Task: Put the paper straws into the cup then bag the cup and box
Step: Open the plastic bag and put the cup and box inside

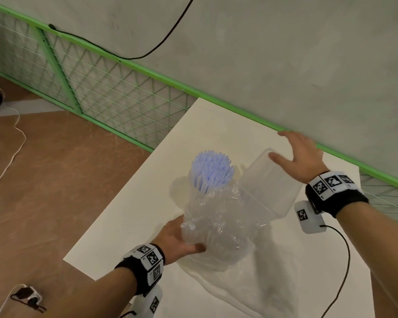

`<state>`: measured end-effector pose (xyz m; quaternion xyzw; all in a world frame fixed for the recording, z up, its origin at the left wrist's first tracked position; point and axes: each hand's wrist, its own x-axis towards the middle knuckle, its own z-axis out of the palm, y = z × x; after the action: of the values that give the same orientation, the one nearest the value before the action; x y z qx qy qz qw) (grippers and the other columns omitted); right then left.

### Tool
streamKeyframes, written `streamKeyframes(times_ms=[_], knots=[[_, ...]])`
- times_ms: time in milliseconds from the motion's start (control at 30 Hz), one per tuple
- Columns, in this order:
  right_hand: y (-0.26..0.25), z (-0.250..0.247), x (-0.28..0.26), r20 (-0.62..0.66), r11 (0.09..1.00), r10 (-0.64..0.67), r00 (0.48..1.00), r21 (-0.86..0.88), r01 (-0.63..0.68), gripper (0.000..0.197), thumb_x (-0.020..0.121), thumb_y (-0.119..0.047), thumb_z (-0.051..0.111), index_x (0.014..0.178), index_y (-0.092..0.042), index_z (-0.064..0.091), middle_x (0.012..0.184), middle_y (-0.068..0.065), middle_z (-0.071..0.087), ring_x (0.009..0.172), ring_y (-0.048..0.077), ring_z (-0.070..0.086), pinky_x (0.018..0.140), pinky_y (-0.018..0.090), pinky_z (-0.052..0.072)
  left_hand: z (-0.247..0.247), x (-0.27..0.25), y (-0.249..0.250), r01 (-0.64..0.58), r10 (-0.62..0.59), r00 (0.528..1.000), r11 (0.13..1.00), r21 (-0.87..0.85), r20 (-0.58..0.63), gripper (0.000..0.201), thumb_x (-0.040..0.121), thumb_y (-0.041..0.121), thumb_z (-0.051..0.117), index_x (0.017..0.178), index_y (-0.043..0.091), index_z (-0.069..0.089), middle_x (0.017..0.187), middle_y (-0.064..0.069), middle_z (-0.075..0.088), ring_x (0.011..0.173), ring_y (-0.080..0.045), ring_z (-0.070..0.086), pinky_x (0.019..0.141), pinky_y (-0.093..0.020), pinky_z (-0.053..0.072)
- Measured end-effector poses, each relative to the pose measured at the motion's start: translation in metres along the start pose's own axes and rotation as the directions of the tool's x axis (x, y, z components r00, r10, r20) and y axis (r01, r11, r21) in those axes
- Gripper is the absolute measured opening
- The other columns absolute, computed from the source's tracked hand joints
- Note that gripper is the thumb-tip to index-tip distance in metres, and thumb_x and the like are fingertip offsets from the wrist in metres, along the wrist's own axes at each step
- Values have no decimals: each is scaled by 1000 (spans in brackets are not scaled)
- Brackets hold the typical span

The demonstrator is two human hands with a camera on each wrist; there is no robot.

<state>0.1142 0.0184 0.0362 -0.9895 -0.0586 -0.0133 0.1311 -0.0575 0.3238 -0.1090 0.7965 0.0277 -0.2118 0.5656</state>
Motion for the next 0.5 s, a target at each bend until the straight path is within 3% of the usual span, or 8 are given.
streamKeyframes(times_ms=[67, 100, 167, 267, 333, 400, 500], knots=[[-14, -20, -24, -140, 968, -119, 983, 202, 146, 34, 85, -17, 63, 115, -31, 58, 117, -5, 63, 108, 22, 59, 91, 37, 45, 0, -1, -1, -1, 1, 1000, 1000, -14, -7, 55, 63, 30, 92, 108, 42, 62, 99, 23, 71, 94, 13, 63, 82, -7, 47], [-22, -27, -41, -149, 940, -151, 977, 286, 189, 37, 81, -2, 61, 105, -30, 62, 105, -8, 67, 95, 16, 63, 84, 33, 50, 1, -1, -2, -2, 2, 1000, 1000, -25, -8, 56, 63, 29, 93, 110, 39, 63, 99, 21, 72, 94, 12, 64, 82, -8, 47], [-41, -36, -81, -49, 898, -215, 975, 382, 218, 45, 75, 11, 57, 103, -24, 66, 100, -12, 69, 89, 11, 65, 80, 29, 52, 1, 0, -5, -1, 0, 1000, 999, -47, -7, 59, 62, 30, 93, 114, 34, 64, 102, 17, 74, 95, 8, 66, 86, -13, 49], [-58, -23, -138, 181, 899, -331, 926, 358, 251, 57, 74, -9, 65, 127, -25, 56, 123, -16, 58, 112, 4, 56, 92, 16, 46, 1, -1, -6, -2, 2, 1000, 998, -69, 1, 62, 61, 31, 94, 115, 32, 65, 103, 14, 74, 96, 5, 68, 88, -17, 50], [-63, -2, -161, 244, 901, -371, 896, 329, 284, 65, 76, -22, 68, 138, -28, 45, 139, -18, 46, 128, -4, 42, 103, 11, 33, 1, 0, -9, -4, 5, 1000, 996, -85, 7, 64, 59, 34, 94, 117, 30, 65, 104, 13, 75, 97, 2, 69, 91, -23, 52], [-68, 17, -174, 226, 895, -375, 899, 342, 287, 66, 80, -26, 70, 139, -28, 41, 144, -17, 40, 133, -6, 33, 106, 8, 24, 1, 0, -11, -16, 17, 1000, 996, -85, 10, 69, 54, 42, 93, 117, 29, 66, 104, 13, 75, 98, -1, 69, 92, -28, 53], [-73, 34, -181, 107, 886, -328, 939, 380, 267, 53, 81, -19, 70, 129, -26, 49, 133, -14, 49, 125, -4, 42, 101, 7, 28, 1, -1, -13, -9, 9, 1000, 996, -90, -2, 69, 51, 42, 93, 114, 30, 67, 101, 13, 75, 96, -1, 70, 91, -29, 55]])
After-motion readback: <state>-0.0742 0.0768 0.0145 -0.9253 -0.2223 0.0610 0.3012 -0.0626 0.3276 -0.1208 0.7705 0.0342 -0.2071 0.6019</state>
